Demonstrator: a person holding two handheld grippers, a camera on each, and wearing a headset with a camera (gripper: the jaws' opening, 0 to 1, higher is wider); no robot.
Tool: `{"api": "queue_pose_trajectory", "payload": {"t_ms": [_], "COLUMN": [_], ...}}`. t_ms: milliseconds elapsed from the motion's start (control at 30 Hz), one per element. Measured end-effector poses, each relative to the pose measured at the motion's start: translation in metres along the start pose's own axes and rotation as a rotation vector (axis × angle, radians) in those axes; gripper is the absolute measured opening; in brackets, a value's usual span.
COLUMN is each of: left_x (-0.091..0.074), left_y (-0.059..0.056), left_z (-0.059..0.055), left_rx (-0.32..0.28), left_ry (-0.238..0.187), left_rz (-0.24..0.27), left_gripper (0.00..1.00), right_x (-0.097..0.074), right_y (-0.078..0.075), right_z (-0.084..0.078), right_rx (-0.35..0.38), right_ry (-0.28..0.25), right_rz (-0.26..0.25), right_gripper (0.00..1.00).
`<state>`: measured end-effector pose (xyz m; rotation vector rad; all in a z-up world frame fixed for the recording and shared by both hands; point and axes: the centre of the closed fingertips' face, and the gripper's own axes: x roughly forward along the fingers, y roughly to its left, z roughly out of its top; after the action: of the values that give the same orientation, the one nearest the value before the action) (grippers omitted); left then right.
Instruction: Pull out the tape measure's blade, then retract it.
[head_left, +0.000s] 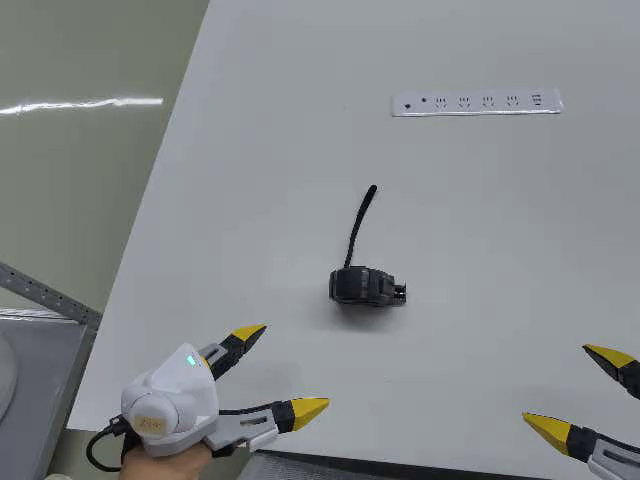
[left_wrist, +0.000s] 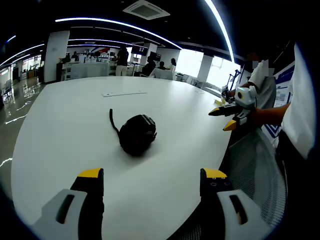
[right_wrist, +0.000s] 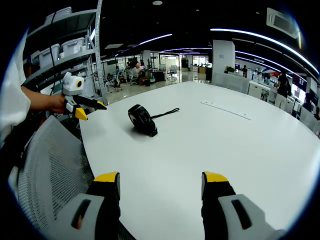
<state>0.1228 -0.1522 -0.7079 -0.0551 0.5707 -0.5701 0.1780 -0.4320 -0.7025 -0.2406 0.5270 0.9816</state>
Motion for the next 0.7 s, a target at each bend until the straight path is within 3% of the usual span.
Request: {"api": "queue_pose_trajectory", "payload": {"t_ms": [700], "left_x": [0.0007], "left_y": [0.001], "left_z": [-0.0002], "left_rx": [0.0], "left_ry": [0.002], "left_rz": [0.002], "left_gripper": [0.77], "right_x": [0.001], "right_y": [0.0002], "right_z": [-0.0022], "right_rx": [0.006], "right_ry": [0.003], "right_rz": [0.003], "right_gripper": [0.66]}}
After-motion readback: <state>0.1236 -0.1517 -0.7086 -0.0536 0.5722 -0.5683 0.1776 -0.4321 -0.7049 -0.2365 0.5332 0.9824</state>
